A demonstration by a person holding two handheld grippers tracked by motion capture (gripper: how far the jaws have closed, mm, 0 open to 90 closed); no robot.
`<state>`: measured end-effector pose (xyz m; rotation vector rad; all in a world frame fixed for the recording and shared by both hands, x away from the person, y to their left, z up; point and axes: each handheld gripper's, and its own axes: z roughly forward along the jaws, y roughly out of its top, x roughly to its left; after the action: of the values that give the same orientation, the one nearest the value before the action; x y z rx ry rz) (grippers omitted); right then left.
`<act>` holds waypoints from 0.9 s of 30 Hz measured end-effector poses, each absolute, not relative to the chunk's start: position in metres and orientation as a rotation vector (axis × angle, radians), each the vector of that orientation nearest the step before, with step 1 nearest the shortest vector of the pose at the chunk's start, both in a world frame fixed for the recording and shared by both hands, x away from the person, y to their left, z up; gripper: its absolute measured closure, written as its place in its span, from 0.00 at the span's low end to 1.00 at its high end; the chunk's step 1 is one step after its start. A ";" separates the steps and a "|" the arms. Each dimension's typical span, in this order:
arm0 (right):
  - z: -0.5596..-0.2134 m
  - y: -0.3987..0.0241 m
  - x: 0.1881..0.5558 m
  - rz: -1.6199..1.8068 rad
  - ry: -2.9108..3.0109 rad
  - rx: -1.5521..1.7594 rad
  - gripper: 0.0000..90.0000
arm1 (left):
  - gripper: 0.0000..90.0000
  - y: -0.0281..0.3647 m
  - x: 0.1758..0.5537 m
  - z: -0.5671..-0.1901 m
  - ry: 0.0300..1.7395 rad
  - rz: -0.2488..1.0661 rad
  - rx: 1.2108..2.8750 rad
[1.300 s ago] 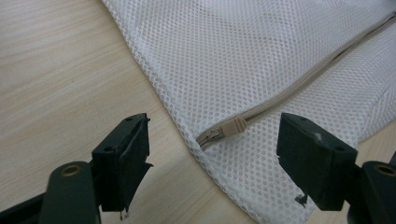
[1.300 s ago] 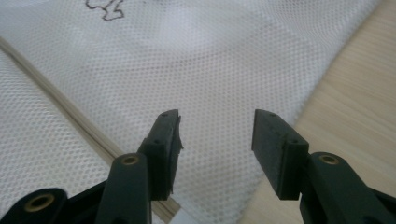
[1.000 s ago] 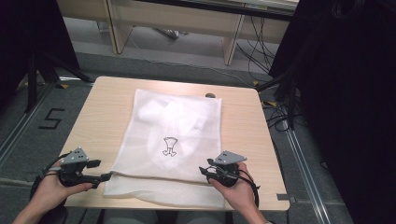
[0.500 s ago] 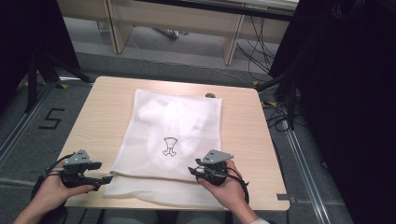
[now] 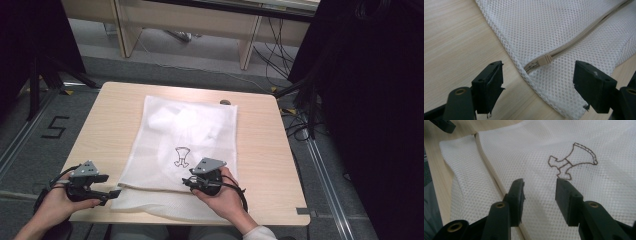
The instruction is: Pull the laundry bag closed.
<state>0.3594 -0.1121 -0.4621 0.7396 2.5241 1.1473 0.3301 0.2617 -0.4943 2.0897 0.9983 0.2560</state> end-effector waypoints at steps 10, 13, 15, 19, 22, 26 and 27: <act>-0.462 -0.089 0.368 1.151 2.556 0.699 0.67 | 0.26 0.262 0.331 -0.494 1.001 0.232 2.104; -0.461 -0.085 0.369 1.143 2.577 0.699 0.68 | 0.26 0.262 0.331 -0.494 0.989 0.230 2.113; -0.462 -0.080 0.369 1.152 2.575 0.701 0.68 | 0.26 0.261 0.330 -0.495 1.001 0.225 2.091; -0.463 -0.070 0.372 1.152 2.576 0.626 0.69 | 0.26 0.262 0.330 -0.495 0.993 0.234 2.106; -0.463 -0.061 0.371 1.146 2.591 0.646 0.69 | 0.26 0.263 0.330 -0.495 0.990 0.222 2.114; -0.462 -0.052 0.370 1.138 2.624 0.616 0.69 | 0.26 0.262 0.331 -0.495 0.988 0.223 2.118; -0.464 -0.050 0.371 1.150 2.612 0.604 0.69 | 0.26 0.262 0.330 -0.496 0.988 0.234 2.099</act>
<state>0.3706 -0.0496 -0.4636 0.6044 2.6123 1.1501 0.3304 0.2616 -0.4964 2.0987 0.9880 0.2342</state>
